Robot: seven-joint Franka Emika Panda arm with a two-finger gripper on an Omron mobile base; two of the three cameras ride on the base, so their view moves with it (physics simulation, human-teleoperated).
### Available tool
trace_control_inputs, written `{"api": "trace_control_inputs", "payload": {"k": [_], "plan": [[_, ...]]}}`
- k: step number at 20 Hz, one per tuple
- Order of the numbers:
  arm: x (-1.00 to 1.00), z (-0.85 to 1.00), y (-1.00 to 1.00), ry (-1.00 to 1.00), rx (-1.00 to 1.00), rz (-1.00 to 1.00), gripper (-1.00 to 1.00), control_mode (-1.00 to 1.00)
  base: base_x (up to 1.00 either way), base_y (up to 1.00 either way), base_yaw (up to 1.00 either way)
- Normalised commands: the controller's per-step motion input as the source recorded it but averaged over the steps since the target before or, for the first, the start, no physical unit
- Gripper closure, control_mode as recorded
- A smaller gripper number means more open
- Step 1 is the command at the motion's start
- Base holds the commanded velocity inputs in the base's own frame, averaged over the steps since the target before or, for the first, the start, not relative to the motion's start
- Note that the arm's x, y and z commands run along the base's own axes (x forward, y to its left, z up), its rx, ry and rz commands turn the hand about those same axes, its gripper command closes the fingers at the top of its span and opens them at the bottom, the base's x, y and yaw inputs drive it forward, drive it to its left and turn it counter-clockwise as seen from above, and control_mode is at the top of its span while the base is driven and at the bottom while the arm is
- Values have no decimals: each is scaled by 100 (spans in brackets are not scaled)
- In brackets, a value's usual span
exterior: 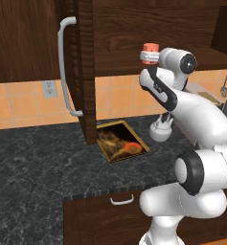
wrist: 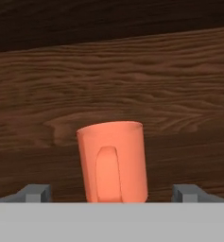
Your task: Pick the kettle from the counter and place it on the tray. Then pick the mug from the cabinet and place it on the tray. Then close the cabinet doors.
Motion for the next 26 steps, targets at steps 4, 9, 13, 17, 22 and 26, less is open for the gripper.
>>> {"api": "trace_control_inputs", "payload": {"k": [4, 9, 13, 17, 22, 26], "plan": [[43, -7, 1, 2, 0, 0, -100, -100, 0, 0, 0], [27, -6, 0, 0, 0, 0, -100, -100, 0, 0, 0], [7, -3, -4, 0, 2, 0, 100, -100, 0, 0, 0], [1, -3, -5, 0, 1, 0, 100, -100, 0, 0, 0], [0, -4, 0, 0, 0, 0, 100, -100, 0, 0, 0], [-20, -6, 0, 0, 2, 0, 100, -100, 0, 0, 0]]}}
